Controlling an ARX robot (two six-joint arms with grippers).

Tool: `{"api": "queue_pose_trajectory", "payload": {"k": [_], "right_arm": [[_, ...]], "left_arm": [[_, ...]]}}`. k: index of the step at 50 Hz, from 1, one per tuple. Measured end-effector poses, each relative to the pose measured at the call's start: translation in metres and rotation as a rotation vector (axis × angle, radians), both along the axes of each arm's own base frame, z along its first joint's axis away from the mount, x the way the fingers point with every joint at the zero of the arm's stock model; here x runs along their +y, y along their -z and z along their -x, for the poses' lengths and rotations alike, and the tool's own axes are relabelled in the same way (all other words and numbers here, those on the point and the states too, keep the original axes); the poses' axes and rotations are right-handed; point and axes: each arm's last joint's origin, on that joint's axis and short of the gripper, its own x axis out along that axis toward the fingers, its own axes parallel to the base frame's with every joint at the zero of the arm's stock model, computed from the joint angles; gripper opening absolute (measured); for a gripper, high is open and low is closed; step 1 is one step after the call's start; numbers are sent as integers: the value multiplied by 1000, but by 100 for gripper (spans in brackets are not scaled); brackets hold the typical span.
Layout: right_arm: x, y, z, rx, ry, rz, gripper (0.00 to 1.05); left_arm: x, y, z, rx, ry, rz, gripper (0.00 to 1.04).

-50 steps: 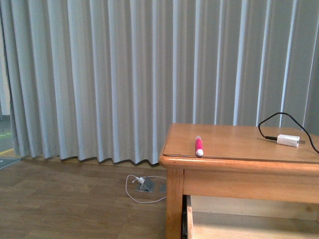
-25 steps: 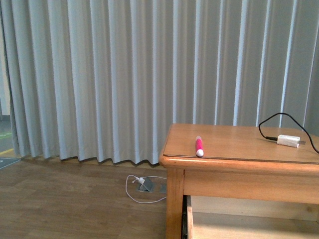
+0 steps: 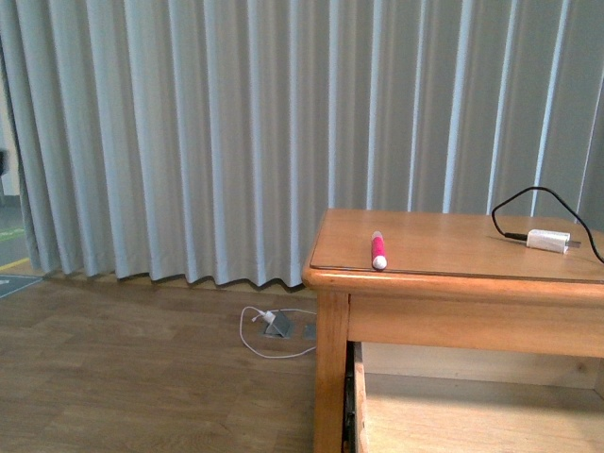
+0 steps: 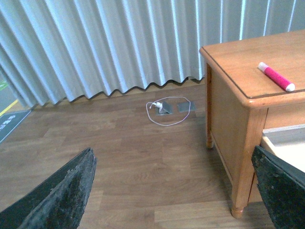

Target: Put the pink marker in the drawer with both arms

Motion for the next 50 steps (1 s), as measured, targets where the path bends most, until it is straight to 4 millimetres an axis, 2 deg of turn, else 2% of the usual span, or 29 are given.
{"api": "queue_pose_trajectory", "payload": {"k": [11, 28, 40, 50], "right_arm": [[0, 0, 0, 0, 0, 0, 96], [0, 0, 0, 0, 0, 0, 96], [0, 0, 0, 0, 0, 0, 96], [0, 0, 0, 0, 0, 0, 96]], "left_arm": [[-49, -8, -81, 75, 104, -34, 99], [-133, -4, -179, 140, 200, -5, 99], [-180, 10, -228, 208, 244, 1, 99], [-205, 23, -252, 247, 252, 3, 99]]}}
